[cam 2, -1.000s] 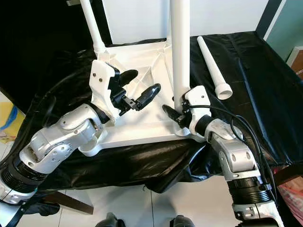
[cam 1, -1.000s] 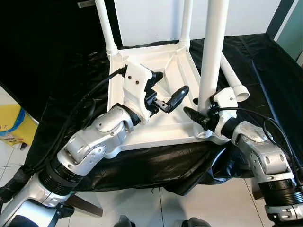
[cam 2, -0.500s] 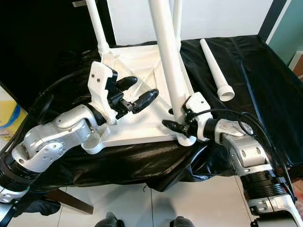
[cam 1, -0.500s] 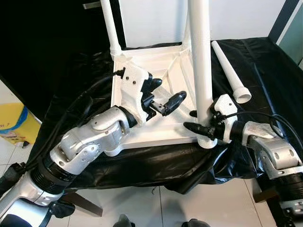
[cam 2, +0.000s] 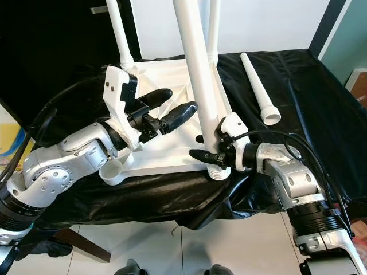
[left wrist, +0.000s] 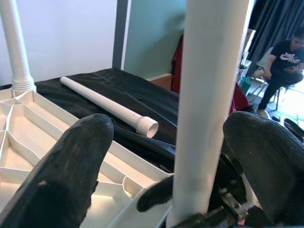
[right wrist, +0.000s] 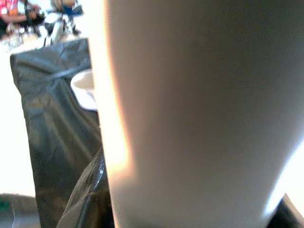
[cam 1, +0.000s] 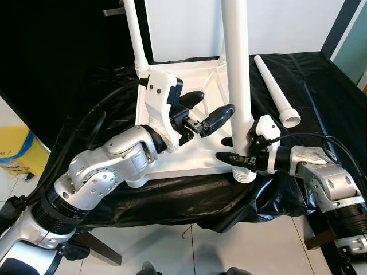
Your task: Building children table
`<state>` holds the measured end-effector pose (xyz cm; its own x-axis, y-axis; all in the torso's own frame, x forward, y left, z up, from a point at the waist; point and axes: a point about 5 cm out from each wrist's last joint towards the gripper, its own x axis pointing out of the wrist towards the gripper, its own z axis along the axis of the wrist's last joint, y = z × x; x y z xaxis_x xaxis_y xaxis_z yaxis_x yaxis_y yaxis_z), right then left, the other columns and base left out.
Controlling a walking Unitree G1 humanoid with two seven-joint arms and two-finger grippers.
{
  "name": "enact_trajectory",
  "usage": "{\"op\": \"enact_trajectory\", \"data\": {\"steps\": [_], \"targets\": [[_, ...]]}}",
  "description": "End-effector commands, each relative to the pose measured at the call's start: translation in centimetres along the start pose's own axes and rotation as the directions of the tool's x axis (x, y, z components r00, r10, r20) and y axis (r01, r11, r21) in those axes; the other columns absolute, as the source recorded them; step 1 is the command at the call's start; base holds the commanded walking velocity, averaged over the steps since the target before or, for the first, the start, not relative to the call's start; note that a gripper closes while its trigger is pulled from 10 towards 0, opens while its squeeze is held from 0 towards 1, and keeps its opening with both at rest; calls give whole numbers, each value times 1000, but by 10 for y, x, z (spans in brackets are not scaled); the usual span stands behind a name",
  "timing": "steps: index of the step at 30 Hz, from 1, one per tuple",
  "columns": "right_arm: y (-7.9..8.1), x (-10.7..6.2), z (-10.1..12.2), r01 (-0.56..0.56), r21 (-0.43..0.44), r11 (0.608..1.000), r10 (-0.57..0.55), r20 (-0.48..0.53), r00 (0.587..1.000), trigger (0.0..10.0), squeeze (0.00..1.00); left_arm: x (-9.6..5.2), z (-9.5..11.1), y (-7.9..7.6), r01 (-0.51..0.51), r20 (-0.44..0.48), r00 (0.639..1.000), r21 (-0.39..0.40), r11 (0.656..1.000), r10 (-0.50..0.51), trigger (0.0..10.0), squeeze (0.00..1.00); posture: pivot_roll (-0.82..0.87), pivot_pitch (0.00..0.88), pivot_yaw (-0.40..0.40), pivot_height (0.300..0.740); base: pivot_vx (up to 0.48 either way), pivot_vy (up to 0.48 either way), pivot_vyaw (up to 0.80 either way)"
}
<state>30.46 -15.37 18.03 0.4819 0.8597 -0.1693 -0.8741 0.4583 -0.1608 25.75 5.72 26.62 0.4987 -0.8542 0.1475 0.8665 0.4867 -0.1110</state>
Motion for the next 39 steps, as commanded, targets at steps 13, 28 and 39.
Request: {"op": "enact_trajectory", "data": {"steps": [13, 28, 39], "targets": [[2, 6, 7, -46, 24, 999, 45, 57, 997, 10000, 0, -17, 0, -46, 808, -25, 588, -4, 589, -808, 10000, 0, -81, 2, 12, 740, 0, 0, 0], [29, 19, 9, -266, 28, 963, 264, 59, 963, 10000, 0, -5, 9, -42, 805, -13, 593, 31, 592, -805, 10000, 0, -86, 17, 20, 740, 0, 0, 0], [40, 23, 6, -304, 38, 952, 301, 67, 951, 10000, 0, 8, 19, -32, 746, 48, 666, -34, 665, -745, 4078, 0, -83, 29, 31, 740, 0, 0, 0]]}}
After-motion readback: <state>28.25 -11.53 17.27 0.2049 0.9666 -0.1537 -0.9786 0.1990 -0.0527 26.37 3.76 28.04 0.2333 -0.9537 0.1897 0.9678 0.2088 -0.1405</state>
